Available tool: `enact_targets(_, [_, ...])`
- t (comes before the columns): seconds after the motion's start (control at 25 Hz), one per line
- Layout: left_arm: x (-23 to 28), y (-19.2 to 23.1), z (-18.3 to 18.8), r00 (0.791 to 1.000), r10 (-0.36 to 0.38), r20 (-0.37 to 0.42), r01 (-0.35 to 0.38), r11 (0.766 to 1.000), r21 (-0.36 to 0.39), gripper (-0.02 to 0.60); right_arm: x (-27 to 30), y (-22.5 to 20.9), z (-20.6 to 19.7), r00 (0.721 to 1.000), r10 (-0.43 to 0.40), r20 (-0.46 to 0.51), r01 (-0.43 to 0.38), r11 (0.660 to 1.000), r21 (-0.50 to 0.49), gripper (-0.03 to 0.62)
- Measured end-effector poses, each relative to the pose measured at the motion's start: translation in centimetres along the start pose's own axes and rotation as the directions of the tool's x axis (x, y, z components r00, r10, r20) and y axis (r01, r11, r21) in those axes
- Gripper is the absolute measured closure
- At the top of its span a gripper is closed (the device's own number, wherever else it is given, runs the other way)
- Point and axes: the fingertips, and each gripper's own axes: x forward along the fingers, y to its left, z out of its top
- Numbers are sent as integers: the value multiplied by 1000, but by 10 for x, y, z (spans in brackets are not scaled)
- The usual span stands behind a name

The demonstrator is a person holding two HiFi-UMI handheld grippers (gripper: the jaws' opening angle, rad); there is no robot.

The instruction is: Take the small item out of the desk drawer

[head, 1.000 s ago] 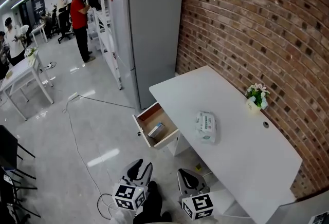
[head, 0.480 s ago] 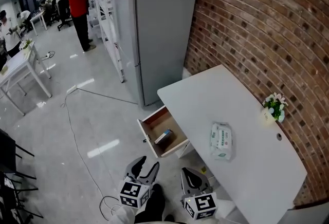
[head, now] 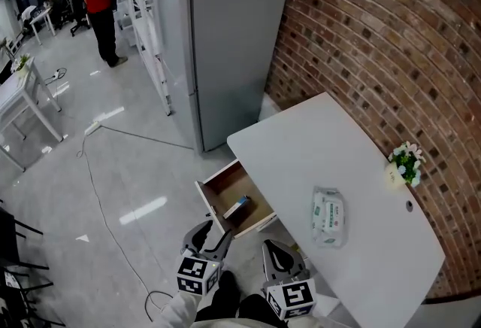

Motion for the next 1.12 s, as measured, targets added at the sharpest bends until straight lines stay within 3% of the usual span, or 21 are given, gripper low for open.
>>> enact_targets(0.4, [52, 14, -15, 997, -22, -79, 22, 1000, -5, 353, 29, -33, 3, 999, -31, -18, 31, 999, -10, 568])
enact_targets(0.72, [93, 26, -27, 990, -11, -141, 6, 999, -31, 353, 68, -44, 5, 999, 32, -42, -33, 999, -14, 568])
enact_targets(1.12, [150, 39, -61, 965, -29, -259, 30, 1000, -1, 354, 105, -74, -9, 994, 40, -100, -40, 999, 3, 568])
